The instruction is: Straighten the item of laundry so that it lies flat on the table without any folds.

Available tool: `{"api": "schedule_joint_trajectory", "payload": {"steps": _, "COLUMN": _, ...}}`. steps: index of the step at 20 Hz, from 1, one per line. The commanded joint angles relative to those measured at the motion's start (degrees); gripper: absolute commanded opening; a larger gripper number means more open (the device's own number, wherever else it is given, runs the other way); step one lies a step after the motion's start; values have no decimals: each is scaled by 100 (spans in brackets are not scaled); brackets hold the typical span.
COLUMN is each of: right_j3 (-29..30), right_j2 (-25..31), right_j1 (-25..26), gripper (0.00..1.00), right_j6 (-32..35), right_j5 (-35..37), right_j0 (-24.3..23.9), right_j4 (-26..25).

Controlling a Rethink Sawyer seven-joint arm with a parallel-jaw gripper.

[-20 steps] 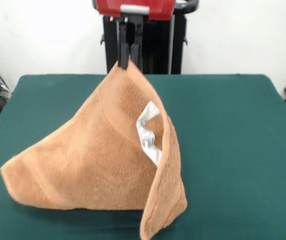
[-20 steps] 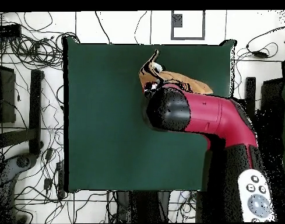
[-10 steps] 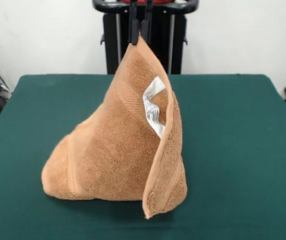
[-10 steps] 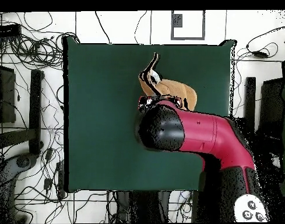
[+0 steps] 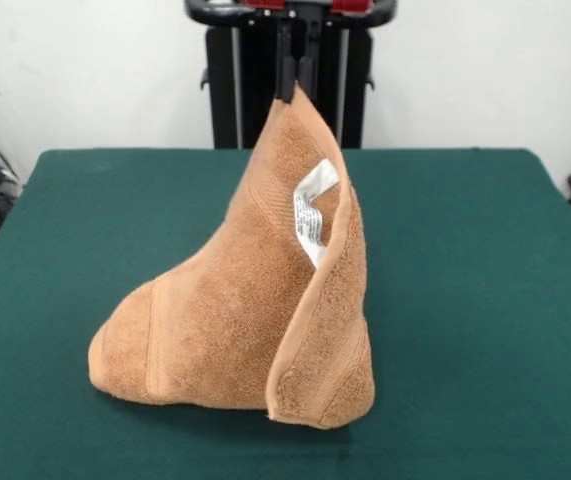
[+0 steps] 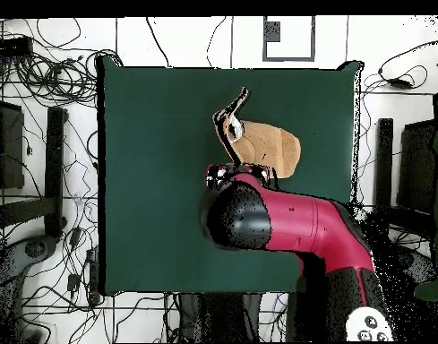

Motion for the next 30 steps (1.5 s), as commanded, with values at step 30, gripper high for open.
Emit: {"api": "schedule_joint_trajectory", "payload": {"steps": 30, "right_j3": 1642, "right_j2": -1650, "right_j1": 1723, "gripper": 0, "right_j6": 1936, "right_j5": -3249, "right_j0": 2547, "right_j4": 1490}}
